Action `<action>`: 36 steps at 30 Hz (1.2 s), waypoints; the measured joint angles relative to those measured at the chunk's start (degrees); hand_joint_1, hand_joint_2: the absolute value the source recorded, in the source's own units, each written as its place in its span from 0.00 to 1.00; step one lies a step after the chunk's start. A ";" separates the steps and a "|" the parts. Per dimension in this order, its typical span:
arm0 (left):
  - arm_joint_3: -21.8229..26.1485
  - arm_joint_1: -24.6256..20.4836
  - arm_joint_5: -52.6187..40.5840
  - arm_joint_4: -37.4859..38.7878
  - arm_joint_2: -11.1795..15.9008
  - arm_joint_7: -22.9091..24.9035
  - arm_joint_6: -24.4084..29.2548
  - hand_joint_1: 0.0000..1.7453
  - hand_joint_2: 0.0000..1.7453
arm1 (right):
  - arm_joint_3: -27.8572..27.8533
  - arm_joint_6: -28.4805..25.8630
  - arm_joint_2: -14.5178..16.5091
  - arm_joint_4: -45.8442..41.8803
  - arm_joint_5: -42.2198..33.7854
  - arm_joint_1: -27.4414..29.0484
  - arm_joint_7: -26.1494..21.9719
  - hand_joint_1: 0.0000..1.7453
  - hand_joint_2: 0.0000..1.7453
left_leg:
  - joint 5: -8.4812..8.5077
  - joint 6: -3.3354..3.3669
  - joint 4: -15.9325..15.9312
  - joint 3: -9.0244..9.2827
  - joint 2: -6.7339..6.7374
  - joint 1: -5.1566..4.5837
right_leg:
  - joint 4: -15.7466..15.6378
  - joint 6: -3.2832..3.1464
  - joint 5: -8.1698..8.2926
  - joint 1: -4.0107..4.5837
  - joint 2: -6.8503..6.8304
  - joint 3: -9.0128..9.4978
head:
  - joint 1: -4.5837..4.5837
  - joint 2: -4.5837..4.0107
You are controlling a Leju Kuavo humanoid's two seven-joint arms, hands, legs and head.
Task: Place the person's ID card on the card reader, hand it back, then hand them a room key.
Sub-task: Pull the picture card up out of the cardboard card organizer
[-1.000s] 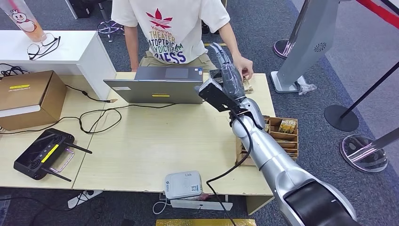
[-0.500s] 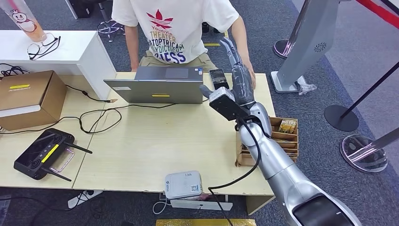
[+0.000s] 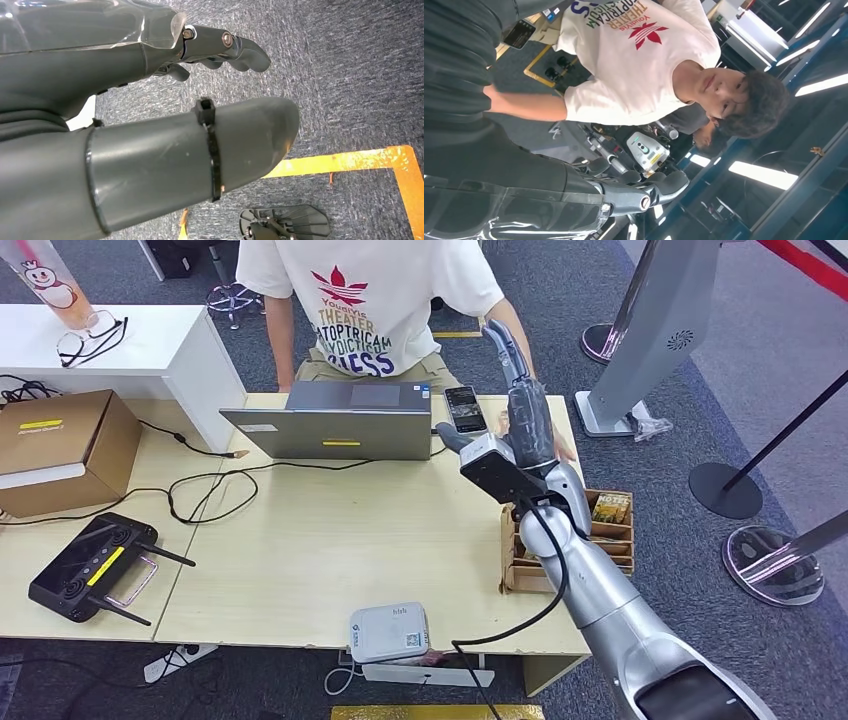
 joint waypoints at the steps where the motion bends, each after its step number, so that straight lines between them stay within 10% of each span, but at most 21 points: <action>1: 0.00 0.00 0.00 0.00 0.00 -0.01 0.01 0.00 0.00 | 0.00 -0.05 -0.03 -0.06 0.02 0.03 0.00 0.00 1.00 | 0.00 0.00 0.00 0.00 0.00 0.00 | 0.00 0.00 0.00 0.00 0.00 0.00 | 0.00 0.00; 36: 2.31 1.95 4.05 0.00 0.25 -1.86 1.90 0.00 0.00 | -17.68 -10.92 -15.94 -20.59 16.40 34.12 8.11 0.21 1.00 | -0.14 0.06 0.01 -0.08 -0.10 -0.02 | -0.05 0.12 -0.10 -0.02 -0.15 -0.01 | 0.00 0.00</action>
